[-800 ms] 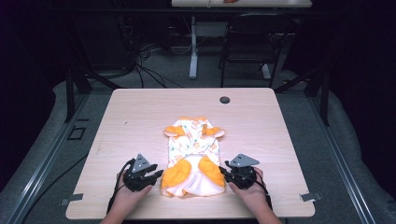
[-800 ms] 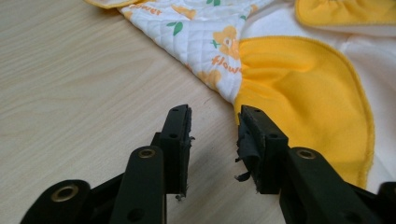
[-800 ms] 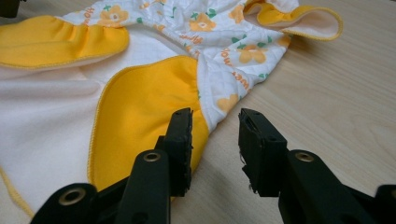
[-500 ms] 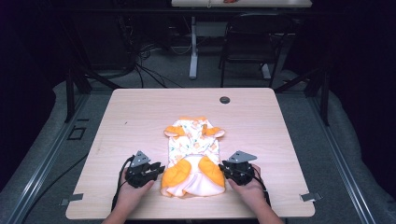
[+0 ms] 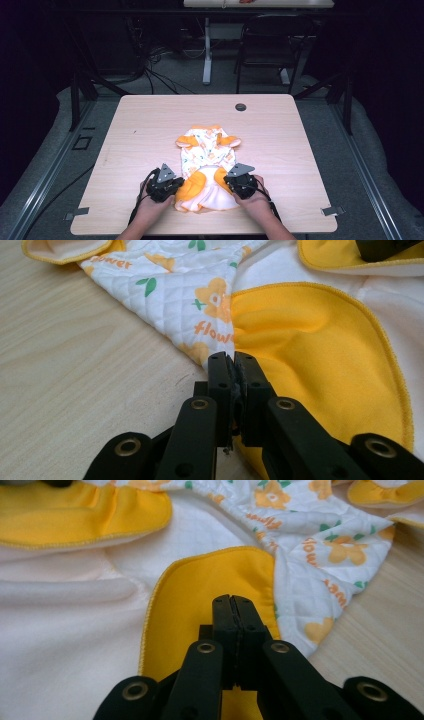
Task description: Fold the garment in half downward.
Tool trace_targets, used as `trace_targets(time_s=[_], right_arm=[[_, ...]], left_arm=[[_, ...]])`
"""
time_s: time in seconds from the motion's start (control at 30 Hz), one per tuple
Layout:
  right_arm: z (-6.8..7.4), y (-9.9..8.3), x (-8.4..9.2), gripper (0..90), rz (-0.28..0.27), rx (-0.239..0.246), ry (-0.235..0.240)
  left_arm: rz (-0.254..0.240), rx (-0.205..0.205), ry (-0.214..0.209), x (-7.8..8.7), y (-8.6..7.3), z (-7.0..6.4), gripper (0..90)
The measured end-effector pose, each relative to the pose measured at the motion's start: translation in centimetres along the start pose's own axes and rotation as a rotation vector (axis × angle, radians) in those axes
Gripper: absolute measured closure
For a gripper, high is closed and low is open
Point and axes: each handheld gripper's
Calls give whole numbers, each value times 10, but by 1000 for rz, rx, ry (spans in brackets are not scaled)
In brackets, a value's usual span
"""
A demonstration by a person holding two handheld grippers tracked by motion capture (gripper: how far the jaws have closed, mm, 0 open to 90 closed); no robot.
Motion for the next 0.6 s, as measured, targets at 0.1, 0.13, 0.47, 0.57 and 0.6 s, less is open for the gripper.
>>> trace_targets(time_s=[0.1,0.13,0.47,0.57,0.6], right_arm=[[2,0,1,898,-1,3,10],[4,-1,2,898,7,21,19],[10,-6,13,896,33,67,87],[12,-7,15,895,38,77,96],[14,-8,17,895,37,78,103]], left_arm=[[14,-12,-9,2,-1,0,868],[14,-14,-13,2,-1,0,870],[55,-23,-49,12,-5,-8,870],[69,-34,-55,15,-6,-12,870],[72,-37,-58,16,-7,-14,869]])
Point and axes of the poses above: each handheld gripper's, and its own axes: x roughly backward along the jaws, y roughly out of its top, z roughly to its left, and after that the axes turned 3 degrees about -y, right-handed
